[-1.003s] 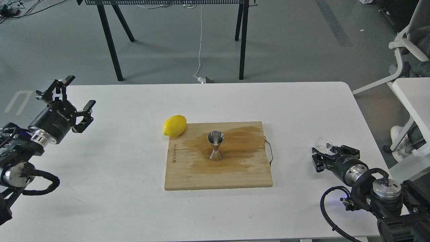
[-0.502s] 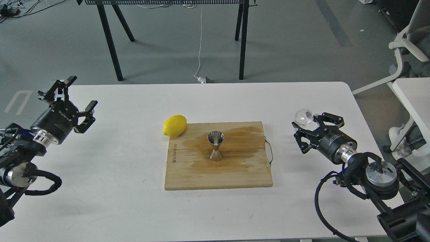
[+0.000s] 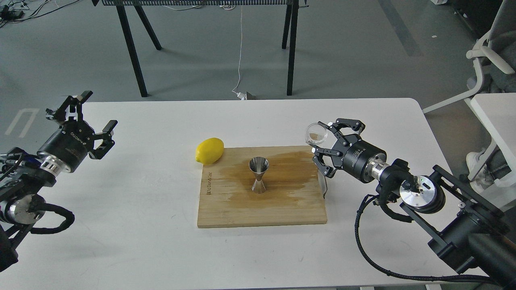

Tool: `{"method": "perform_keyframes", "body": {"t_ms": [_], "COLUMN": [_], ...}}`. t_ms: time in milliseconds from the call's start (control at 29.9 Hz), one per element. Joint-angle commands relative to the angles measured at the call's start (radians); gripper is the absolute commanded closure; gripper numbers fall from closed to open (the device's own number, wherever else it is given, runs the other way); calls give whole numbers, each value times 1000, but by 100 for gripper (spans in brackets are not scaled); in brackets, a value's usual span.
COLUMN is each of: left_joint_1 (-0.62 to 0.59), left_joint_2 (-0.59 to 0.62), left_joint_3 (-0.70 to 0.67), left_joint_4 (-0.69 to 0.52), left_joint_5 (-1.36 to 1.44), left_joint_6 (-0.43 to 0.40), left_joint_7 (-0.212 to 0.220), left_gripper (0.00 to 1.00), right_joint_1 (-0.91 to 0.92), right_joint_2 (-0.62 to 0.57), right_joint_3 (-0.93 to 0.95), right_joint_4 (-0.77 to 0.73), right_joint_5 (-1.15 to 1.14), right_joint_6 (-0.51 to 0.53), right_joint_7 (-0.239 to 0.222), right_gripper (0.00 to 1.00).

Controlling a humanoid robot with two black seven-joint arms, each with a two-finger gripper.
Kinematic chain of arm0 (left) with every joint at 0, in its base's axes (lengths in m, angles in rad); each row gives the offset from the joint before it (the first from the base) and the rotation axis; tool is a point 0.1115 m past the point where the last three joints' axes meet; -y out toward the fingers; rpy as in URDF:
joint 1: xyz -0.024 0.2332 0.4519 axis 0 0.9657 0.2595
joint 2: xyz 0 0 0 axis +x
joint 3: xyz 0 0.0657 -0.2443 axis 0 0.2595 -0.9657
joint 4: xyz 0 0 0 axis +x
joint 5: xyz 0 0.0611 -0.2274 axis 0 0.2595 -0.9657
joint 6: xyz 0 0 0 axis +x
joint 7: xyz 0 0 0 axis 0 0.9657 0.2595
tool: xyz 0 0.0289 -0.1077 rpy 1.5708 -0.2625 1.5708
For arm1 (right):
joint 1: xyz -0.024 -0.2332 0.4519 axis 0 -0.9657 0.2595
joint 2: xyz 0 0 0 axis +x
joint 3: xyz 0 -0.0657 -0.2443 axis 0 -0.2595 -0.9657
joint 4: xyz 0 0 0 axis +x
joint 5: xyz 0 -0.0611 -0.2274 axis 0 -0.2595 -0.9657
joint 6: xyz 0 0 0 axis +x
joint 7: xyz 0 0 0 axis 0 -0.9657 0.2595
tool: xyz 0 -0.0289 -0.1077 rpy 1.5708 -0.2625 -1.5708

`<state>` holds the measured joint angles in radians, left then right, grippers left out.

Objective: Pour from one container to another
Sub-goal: 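Carry the clear cup with the right gripper above the jigger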

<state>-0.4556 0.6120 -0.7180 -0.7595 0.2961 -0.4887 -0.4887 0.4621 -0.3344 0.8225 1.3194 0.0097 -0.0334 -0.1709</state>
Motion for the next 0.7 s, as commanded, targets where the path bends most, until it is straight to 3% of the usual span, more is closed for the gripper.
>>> {"method": "perform_keyframes", "body": {"t_ms": [0,669], "left_joint_1": [0,3], "left_joint_2": [0,0], "left_joint_3": [0,0], "left_joint_4": [0,0], "left_joint_5": [0,0], "left_joint_6": [0,0], "left_joint_7": [0,0], "left_gripper": [2,2], "right_joint_1": [90,411], "right_joint_2": [0,-2], "right_joint_3": [-101,-460], "right_joint_4": [-6,-62], "right_joint_5": [-45,-132], "right_joint_6": [1,0], "right_joint_7": [1,1], "right_gripper": [59,60]}}
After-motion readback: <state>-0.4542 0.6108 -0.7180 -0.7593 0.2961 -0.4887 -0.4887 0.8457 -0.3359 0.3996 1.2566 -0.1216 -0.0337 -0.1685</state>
